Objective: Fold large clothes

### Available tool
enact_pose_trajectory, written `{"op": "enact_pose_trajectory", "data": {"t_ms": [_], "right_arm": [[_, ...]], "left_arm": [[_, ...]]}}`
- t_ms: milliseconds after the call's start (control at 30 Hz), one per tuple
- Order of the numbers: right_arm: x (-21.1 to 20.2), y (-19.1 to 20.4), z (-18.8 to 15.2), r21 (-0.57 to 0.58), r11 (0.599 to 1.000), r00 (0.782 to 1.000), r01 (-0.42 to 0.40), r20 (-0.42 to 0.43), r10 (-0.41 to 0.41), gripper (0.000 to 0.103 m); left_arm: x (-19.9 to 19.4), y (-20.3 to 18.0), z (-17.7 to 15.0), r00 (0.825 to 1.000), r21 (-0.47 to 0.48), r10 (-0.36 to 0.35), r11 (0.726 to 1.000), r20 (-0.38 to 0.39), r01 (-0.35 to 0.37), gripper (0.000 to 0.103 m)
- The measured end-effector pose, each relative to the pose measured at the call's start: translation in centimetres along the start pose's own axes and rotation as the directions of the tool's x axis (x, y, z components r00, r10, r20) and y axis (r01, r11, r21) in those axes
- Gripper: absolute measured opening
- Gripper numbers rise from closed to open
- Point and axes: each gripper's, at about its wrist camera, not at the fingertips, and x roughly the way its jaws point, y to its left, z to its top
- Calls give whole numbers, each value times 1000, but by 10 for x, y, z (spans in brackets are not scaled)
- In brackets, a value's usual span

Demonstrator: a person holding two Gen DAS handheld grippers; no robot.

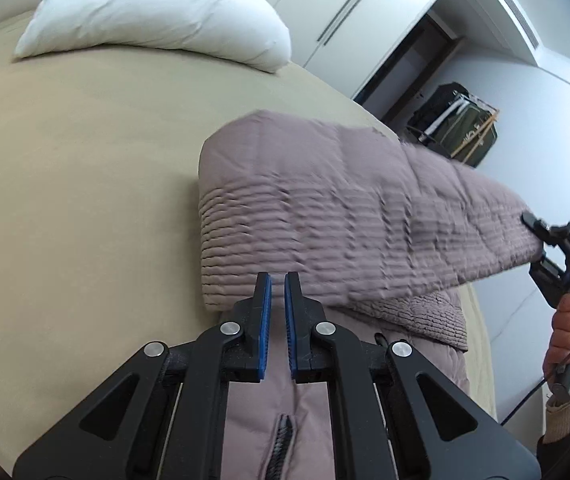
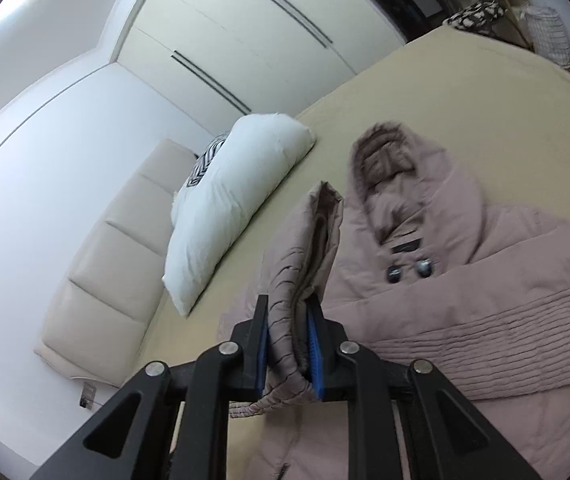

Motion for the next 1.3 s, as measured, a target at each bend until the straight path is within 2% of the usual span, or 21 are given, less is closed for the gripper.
{"op": "enact_pose_trajectory", "data": {"t_ms": [133,267,367,433,467,533,600,633,667,733,767,833,933,1000,1033,1067,1100,1167,1200,1267,1300], "right_arm": [[-14,-84,0,111,988,994,109,13,-111,19],[14,-152,-17,172,955,970,243,-73,-233,19],[26,-183,-34,219,939,963,263,-109,-245,21],[24,-183,-38,195,945,964,261,-97,-246,22],[24,-181,-38,182,946,962,267,-101,-252,22],[18,-178,-37,158,944,955,291,-112,-275,24],[10,-163,-32,114,925,930,362,-112,-350,28],[6,-150,-28,85,916,918,393,-92,-385,32],[-2,-141,-25,62,919,920,390,-66,-387,35],[-10,-113,-18,-2,935,935,354,11,-354,62],[-8,-100,-16,-41,938,939,344,36,-343,65],[6,-76,-12,-145,939,950,311,47,-308,65],[38,-72,-14,-209,921,943,328,13,-332,65],[60,-94,-20,-182,916,927,358,-49,-372,65],[74,-112,-26,-170,904,905,392,-105,-413,64],[83,-123,-32,-172,904,900,391,-135,-415,62],[86,-128,-38,-199,903,904,381,-127,-409,62],[83,-120,-37,-259,885,896,387,-121,-427,62],[79,-117,-32,-253,888,898,384,-122,-423,61],[69,-116,-12,-186,914,920,360,-89,-380,63],[66,-114,-2,-165,921,927,354,-67,-369,69]], "left_arm": [[28,-26,12,1000,82,23,996,-21,-22,6],[72,-50,18,994,155,80,986,-78,-67,6],[108,-57,23,982,207,149,971,-115,-124,6],[127,-45,22,968,206,178,968,-175,-141,6],[139,-38,19,954,205,188,969,-233,-141,6],[132,-32,12,956,224,180,966,-233,-127,6],[124,-35,12,955,246,178,962,-238,-118,6],[114,-38,15,965,234,157,967,-210,-106,6],[103,-44,21,976,240,144,965,-161,-103,6],[94,-56,33,986,260,136,960,-97,-107,6],[95,-61,41,988,267,127,958,-86,-100,6],[106,-70,54,988,288,133,952,-83,-104,6],[133,-77,64,982,311,163,942,-92,-127,6],[155,-70,61,971,301,191,943,-146,-140,6],[169,-61,55,960,284,199,949,-195,-139,6],[170,-51,49,959,262,183,957,-217,-123,6],[172,-50,46,962,263,173,958,-213,-114,6],[166,-55,51,963,273,174,955,-206,-114,6],[162,-57,55,967,261,163,959,-197,-108,6],[161,-65,73,976,242,141,965,-168,-98,6],[165,-69,81,977,235,135,967,-162,-95,6]]}}
